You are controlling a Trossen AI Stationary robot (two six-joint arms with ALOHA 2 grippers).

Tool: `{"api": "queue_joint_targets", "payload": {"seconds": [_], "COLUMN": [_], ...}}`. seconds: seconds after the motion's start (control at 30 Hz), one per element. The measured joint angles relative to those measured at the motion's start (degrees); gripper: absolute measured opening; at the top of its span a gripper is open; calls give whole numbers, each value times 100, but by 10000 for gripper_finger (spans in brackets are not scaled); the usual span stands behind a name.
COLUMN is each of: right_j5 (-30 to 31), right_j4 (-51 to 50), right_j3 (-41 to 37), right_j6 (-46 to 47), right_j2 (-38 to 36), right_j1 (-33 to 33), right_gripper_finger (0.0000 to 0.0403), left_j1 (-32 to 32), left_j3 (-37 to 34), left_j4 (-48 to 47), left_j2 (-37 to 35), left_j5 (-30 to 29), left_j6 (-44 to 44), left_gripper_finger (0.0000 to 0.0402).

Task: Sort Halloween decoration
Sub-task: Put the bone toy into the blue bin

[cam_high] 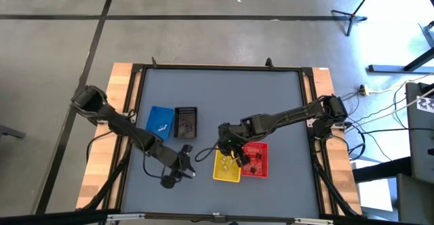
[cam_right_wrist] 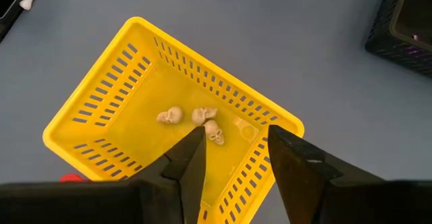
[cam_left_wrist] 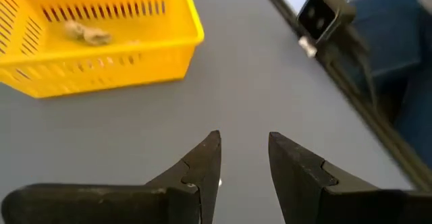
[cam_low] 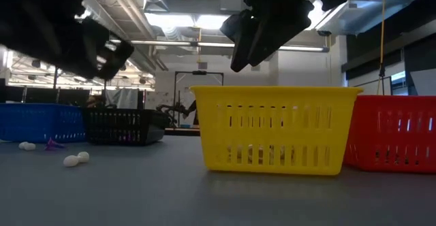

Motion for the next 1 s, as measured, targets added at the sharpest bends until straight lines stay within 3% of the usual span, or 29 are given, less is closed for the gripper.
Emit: {"api": "queue_joint_targets", "payload": {"seconds": [0.5, 1.0], "right_j5": [0, 0], "right_j4": [0, -2], "right_j3": [0, -2], "right_j6": [0, 0], "right_j2": [0, 2], "right_j1": [0, 0], "right_gripper_finger": [159, 159], "left_j1": [36, 120], "left_j3": [0, 0], "left_j4": [459, 320], "left_j2": [871, 1015], "left_j5": [-32, -20], "left_j6": [987, 1002], "left_gripper_finger": [116, 116]}}
